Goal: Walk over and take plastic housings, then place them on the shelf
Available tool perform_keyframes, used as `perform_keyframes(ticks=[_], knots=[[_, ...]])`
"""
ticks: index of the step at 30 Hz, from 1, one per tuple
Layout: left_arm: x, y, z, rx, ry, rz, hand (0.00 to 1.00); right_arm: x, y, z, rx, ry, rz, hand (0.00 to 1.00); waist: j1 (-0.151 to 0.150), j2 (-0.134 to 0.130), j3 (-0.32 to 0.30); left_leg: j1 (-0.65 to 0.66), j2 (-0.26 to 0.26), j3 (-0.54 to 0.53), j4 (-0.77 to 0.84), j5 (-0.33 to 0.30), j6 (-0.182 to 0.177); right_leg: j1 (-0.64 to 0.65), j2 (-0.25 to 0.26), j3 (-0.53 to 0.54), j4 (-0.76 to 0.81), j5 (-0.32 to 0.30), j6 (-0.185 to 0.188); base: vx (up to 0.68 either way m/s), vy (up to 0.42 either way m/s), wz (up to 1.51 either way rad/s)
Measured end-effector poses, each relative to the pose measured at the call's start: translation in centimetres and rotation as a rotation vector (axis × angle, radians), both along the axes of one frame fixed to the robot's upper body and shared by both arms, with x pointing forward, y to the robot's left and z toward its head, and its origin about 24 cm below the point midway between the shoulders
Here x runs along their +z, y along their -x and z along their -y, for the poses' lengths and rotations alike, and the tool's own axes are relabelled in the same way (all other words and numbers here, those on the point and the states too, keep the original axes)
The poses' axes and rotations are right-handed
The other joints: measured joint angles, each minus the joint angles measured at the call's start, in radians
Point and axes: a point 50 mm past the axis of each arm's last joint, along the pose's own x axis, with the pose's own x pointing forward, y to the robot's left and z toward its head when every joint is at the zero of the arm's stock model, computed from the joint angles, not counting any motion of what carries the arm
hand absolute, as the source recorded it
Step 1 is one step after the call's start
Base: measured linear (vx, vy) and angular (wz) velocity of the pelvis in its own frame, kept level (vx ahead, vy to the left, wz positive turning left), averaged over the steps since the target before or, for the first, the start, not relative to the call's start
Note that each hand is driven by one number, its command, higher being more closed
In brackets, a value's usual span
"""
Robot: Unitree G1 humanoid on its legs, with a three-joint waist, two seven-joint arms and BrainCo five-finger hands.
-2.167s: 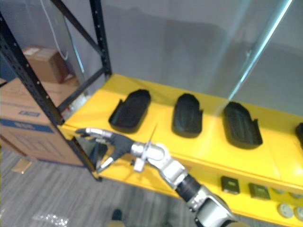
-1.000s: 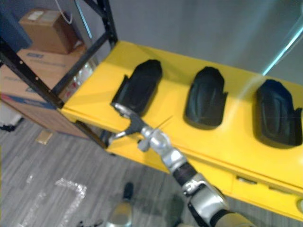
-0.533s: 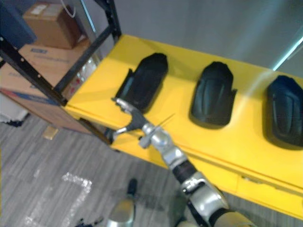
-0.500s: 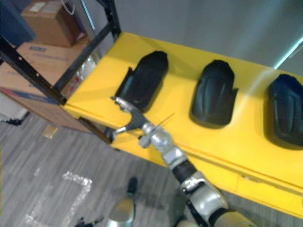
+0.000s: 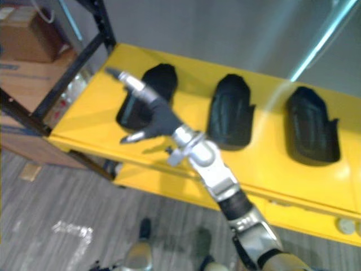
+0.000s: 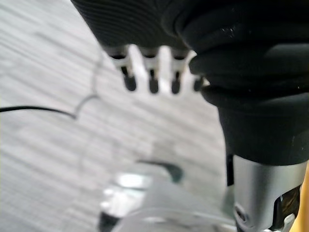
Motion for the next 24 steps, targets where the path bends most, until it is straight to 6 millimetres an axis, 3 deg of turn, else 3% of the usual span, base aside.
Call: perform_keyframes(ticks=[3, 6, 7, 9, 12, 13, 16, 17, 18, 20, 24], knots=[[-0.1, 0.1, 0.0, 0.002, 0.002, -0.008, 0.00, 0.8, 1.8, 8.9, -0.315, -0.159, 0.059, 0.00, -0.061, -0.006, -0.040, 0.030, 0.007, 0.075, 0.000, 0.000, 0.000, -0.015, 0.004, 0.084, -0.029, 0.037, -0.006, -0.01, 0.021, -0.70], [-0.3, 0.5, 0.3, 0.005, 0.013, -0.025, 0.00, 0.8, 4.1, 14.5, -0.537, -0.247, 0.113, 0.00, -0.115, 0.013, -0.078, 0.061, 0.015, 0.131, -0.001, -0.001, -0.001, -0.020, 0.010, 0.144, -0.048, 0.061, -0.010, -0.04, 0.009, -0.71], [-0.5, 0.9, 0.5, 0.010, 0.019, -0.041, 0.00, 0.5, 5.5, 16.8, -0.641, -0.285, 0.122, 0.00, -0.134, 0.030, -0.105, 0.073, 0.026, 0.161, -0.002, -0.006, -0.008, -0.031, 0.020, 0.174, -0.052, 0.068, -0.010, -0.04, -0.023, -0.77], [-0.7, 1.2, 0.7, 0.018, 0.029, -0.055, 0.00, -0.9, 7.4, 19.7, -0.781, -0.348, 0.092, 0.00, -0.171, 0.054, -0.125, 0.103, 0.047, 0.197, -0.002, -0.014, -0.016, -0.033, 0.039, 0.212, -0.053, 0.072, -0.014, -0.04, -0.036, -0.71], [-1.1, 2.1, 1.7, 0.028, 0.058, -0.089, 0.00, -5.5, 9.5, 23.4, -0.951, -0.426, -0.091, 0.00, -0.218, 0.082, -0.157, 0.145, 0.077, 0.258, -0.002, -0.034, -0.034, -0.049, 0.067, 0.272, -0.053, 0.063, -0.019, -0.08, -0.027, -0.62], [-1.2, 2.3, 2.0, 0.031, 0.066, -0.093, 0.00, -7.9, 10.6, 24.3, -1.014, -0.446, -0.186, 0.00, -0.237, 0.087, -0.162, 0.158, 0.079, 0.272, -0.002, -0.036, -0.036, -0.048, 0.070, 0.288, -0.053, 0.064, -0.016, -0.10, -0.005, -0.52], [-1.3, 2.9, 2.0, 0.039, 0.064, -0.106, 0.00, -14.9, 13.9, 24.4, -1.127, -0.503, -0.470, 0.00, -0.268, 0.084, -0.165, 0.167, 0.075, 0.293, -0.002, -0.053, -0.042, -0.055, 0.070, 0.324, -0.045, 0.066, -0.011, -0.07, 0.019, -0.29], [-1.3, 3.2, 2.0, 0.040, 0.062, -0.116, 0.00, -17.8, 14.8, 23.8, -1.127, -0.516, -0.605, 0.00, -0.272, 0.079, -0.167, 0.173, 0.069, 0.312, -0.002, -0.054, -0.040, -0.061, 0.068, 0.339, -0.044, 0.067, -0.010, -0.04, 0.025, -0.30], [-1.3, 3.4, 2.0, 0.041, 0.062, -0.124, 0.00, -19.2, 15.1, 23.4, -1.115, -0.519, -0.675, 0.00, -0.273, 0.077, -0.168, 0.176, 0.066, 0.319, -0.002, -0.056, -0.037, -0.063, 0.066, 0.346, -0.044, 0.068, -0.009, -0.03, 0.036, -0.29], [-1.2, 3.4, 1.7, 0.025, 0.055, -0.135, 0.00, -24.6, 16.0, 21.2, -1.068, -0.481, -0.945, 0.00, -0.275, 0.068, -0.171, 0.177, 0.053, 0.327, -0.002, -0.059, -0.032, -0.066, 0.058, 0.367, -0.045, 0.068, -0.008, -0.02, 0.043, -0.11], [-1.3, 2.6, 1.9, -0.040, 0.050, -0.150, 0.00, -29.6, 16.8, 18.6, -1.009, -0.379, -1.203, 0.00, -0.254, 0.069, -0.173, 0.175, 0.031, 0.323, -0.002, -0.064, -0.024, -0.065, 0.038, 0.371, -0.046, 0.068, -0.007, 0.00, 0.043, 0.05]])
